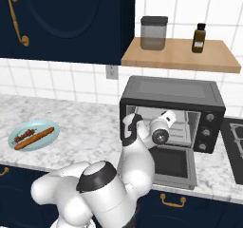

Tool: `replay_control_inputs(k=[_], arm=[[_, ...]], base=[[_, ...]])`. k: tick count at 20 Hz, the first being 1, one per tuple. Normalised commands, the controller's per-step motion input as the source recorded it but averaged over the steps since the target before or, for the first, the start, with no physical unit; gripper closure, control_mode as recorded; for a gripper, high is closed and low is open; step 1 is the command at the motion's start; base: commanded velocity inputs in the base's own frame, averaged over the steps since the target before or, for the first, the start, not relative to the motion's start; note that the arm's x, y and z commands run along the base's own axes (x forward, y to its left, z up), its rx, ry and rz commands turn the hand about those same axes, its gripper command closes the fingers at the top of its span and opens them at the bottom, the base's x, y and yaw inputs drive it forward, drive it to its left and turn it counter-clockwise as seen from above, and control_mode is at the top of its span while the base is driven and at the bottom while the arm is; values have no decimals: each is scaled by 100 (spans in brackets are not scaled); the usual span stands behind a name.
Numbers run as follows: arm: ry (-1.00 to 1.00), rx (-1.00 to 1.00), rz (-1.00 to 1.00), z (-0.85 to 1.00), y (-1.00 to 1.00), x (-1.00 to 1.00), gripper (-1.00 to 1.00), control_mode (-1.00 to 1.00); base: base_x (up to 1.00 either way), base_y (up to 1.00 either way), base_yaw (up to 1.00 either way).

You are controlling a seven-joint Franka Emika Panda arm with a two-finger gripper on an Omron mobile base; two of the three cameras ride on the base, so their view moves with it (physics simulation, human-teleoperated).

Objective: Pick up the kebab skewer and baguette bread, and place them inside the toaster oven. Close the toaster oven door and start by setting the timer.

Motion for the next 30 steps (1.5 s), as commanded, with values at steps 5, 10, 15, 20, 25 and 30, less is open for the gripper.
replay_control_inputs(k=[5, 10, 15, 20, 25, 30], arm=[[0, 0, 0, -12, 0, 11, -100, -100], [0, 0, 0, -2, -4, 16, -100, -100], [0, 0, 0, -6, 0, 24, -100, -100], [0, 0, 2, -33, 0, 7, 100, -100], [0, 0, 1, -19, -9, 0, 100, -100], [7, 0, 2, -5, -11, -21, 100, -100]], base=[[0, 0, 0], [0, 0, 0], [0, 0, 0], [0, 0, 0], [0, 0, 0], [0, 0, 0]])
